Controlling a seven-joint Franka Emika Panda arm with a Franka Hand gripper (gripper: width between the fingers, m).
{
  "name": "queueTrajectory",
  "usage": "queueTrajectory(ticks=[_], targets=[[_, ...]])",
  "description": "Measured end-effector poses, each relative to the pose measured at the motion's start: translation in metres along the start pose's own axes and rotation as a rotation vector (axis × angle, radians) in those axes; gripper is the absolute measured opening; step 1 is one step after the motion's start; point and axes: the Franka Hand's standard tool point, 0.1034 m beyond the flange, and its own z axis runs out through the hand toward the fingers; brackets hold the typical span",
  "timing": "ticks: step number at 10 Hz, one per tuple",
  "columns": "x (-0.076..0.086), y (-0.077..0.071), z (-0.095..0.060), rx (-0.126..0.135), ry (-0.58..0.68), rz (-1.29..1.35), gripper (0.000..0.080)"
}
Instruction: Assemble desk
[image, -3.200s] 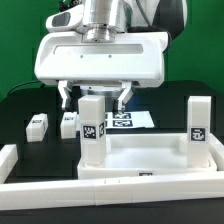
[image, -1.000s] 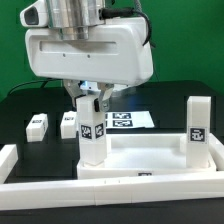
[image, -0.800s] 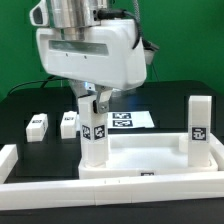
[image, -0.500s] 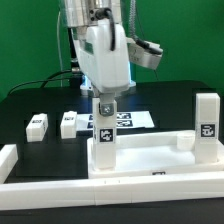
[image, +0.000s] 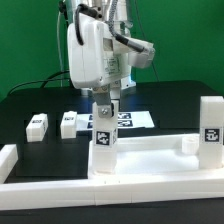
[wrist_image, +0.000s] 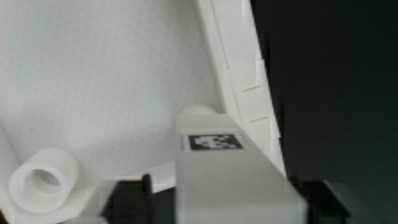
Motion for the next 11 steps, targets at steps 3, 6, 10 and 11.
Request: queueTrajectory(ticks=[3, 6, 10, 11], targets=[[0.002, 0.001, 0.0, -0.018, -0.005, -0.288, 0.0619], [0.007, 0.005, 0.002, -0.028, -0.011, -0.664, 0.0648], [0.009, 0.004, 0.002, -0.042, -0.008, -1.058, 0.0649], [0.011, -0.001, 0.0, -0.062, 0.006, -1.256, 0.0649]])
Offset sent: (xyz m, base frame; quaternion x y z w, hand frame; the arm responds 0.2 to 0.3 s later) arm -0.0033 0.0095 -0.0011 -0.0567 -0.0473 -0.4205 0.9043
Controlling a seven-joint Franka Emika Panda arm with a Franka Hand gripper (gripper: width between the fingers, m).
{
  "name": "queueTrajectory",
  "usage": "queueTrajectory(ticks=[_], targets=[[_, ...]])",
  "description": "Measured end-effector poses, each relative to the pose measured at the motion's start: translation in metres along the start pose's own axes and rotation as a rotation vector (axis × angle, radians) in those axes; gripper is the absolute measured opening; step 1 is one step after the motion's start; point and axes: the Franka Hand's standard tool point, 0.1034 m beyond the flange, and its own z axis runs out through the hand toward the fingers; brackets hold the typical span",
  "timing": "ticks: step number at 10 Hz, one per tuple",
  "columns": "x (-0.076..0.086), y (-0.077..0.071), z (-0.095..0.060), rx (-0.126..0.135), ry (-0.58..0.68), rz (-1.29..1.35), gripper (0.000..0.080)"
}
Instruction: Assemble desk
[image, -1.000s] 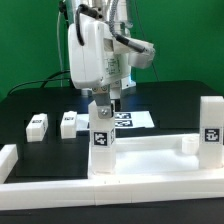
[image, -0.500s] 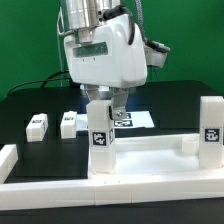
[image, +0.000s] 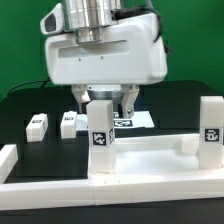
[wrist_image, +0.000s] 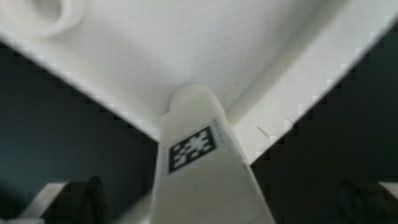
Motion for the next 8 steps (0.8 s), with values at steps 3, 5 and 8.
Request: queueTrajectory(ticks=[3, 5, 8], targets=[[0.0063, 0.0085, 0.0036, -0.013, 0.001, -0.323, 0.0649], [0.0057, 0.0074, 0.0037, -0.012, 0.001, -0.298, 0.064], [0.0057, 0.0075, 0.0037, -0.01, 0.002, -0.208, 0.0285]])
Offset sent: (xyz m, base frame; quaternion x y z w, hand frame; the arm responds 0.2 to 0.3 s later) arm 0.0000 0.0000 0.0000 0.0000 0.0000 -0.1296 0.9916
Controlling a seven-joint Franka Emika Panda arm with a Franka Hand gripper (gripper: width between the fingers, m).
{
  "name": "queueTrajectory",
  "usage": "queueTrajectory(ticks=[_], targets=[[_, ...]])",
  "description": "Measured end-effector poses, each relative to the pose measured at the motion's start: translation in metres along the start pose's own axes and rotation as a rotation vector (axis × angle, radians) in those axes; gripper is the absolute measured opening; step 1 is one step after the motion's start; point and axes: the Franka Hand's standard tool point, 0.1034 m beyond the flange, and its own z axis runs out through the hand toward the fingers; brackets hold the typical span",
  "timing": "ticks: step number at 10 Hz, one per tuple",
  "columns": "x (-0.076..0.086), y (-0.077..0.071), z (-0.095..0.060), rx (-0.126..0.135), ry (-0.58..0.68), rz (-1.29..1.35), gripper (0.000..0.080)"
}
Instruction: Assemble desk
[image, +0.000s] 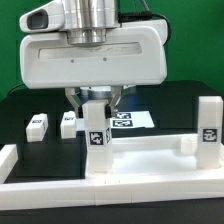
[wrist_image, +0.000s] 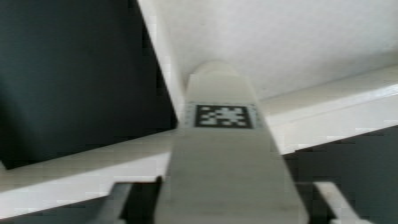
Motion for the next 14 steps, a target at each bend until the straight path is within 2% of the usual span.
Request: queueTrajectory(ticks=[3, 5, 7, 11, 14], targets=[[0.0, -0.001, 0.001, -0.001, 0.0, 0.249, 0.0288], [0.0, -0.004, 0.002, -0.003, 0.001, 0.518, 0.0288], [-0.001, -0.004, 0.002, 0.006, -0.009, 0.851, 0.0288], [-0.003, -0.019, 0.003, 0.022, 0.027, 1.448, 0.0288], [-0.003, -0.018, 0.003, 0.027, 0.042, 1.52, 0.0291]])
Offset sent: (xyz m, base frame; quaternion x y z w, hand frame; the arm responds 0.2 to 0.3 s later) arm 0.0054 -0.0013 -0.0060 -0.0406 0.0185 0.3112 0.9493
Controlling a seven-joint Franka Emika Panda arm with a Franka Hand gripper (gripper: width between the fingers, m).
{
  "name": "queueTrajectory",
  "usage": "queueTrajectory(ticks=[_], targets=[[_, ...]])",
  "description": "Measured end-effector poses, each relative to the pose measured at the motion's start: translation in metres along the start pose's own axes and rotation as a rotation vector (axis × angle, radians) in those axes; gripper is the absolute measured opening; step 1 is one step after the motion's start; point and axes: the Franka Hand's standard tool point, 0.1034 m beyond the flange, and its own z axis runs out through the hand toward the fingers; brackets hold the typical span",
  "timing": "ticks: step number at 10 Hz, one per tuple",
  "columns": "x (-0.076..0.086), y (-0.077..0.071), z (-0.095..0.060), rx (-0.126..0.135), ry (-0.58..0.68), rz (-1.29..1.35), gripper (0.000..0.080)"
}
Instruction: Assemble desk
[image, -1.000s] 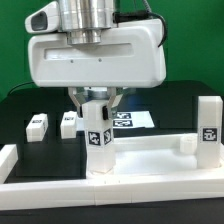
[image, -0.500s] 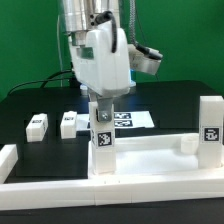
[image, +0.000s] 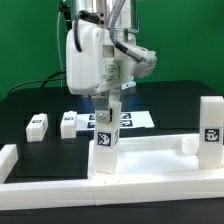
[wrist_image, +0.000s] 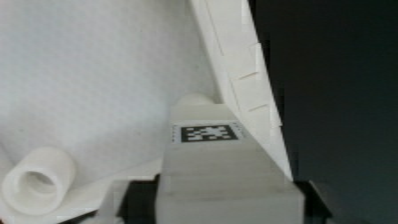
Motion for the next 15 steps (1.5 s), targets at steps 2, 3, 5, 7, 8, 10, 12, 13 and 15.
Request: queueTrajectory(ticks=[2, 3, 5, 7, 8, 10, 12, 13, 15], targets=[[0.001, 0.001, 0.0, -0.001, 0.001, -0.107, 0.0477], [0.004, 0.003, -0.001, -0.005, -0.001, -0.294, 0.059], [0.002, 0.005, -0.001, -0.005, -0.001, -0.628, 0.0638], [0.001, 0.009, 0.0, -0.007, -0.001, -0.753, 0.0646], [0.002, 0.009, 0.001, -0.007, -0.001, -0.839, 0.0646], [0.003, 0.009, 0.001, -0.007, -0.001, -0.981, 0.0649], [0.01, 0.005, 0.003, -0.022, -0.001, -1.254, 0.0649], [0.016, 0.001, 0.005, -0.024, -0.003, -1.37, 0.0649], [0.015, 0.002, 0.006, -0.026, -0.002, -1.376, 0.0649]])
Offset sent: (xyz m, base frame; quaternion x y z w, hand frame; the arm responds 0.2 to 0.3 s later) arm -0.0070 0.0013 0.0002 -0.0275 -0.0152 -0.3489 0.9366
